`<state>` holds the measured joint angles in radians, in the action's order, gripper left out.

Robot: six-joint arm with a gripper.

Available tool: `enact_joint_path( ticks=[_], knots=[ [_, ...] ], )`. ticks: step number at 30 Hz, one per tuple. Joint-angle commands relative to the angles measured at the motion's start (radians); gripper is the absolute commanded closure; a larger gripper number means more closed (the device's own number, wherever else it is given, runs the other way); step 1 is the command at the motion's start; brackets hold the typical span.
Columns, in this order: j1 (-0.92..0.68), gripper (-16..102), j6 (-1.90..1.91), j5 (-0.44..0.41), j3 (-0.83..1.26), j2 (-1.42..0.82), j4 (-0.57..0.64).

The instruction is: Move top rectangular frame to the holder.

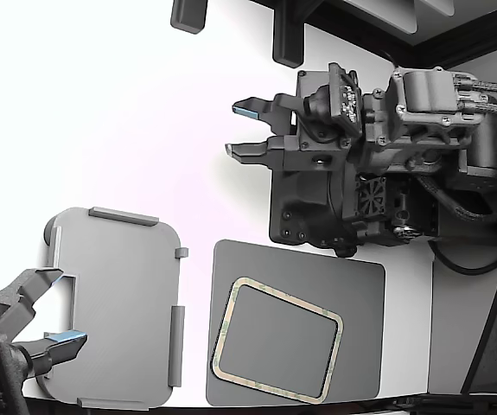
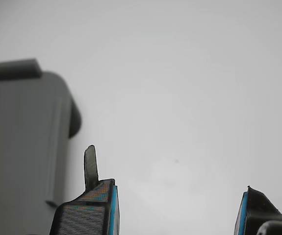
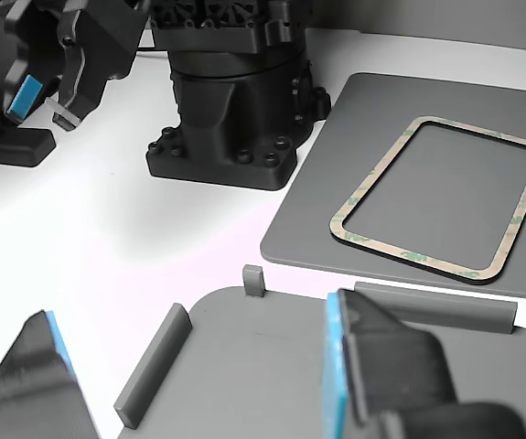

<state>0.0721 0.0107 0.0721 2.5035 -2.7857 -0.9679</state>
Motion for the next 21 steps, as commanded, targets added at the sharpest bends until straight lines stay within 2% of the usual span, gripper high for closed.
enact_joint_path(
  ticks=[1, 6, 7, 10, 16, 21],
  knots=[
    [-0.031, -14, -0.048, 0.014, -0.141, 0.086, -0.003],
    [-0.178, -11, -0.155, 0.006, -0.33, 0.219, -0.114],
    [-0.213, -14, -0.183, 0.006, -0.368, 0.249, -0.147],
    [-0.318, -14, -0.23, 0.006, -0.474, 0.327, -0.252],
    [-0.655, -14, -0.11, -0.233, -0.614, 0.485, -0.396],
    [-0.802, -14, -0.115, -0.295, -0.796, 0.752, -0.54]
  ],
)
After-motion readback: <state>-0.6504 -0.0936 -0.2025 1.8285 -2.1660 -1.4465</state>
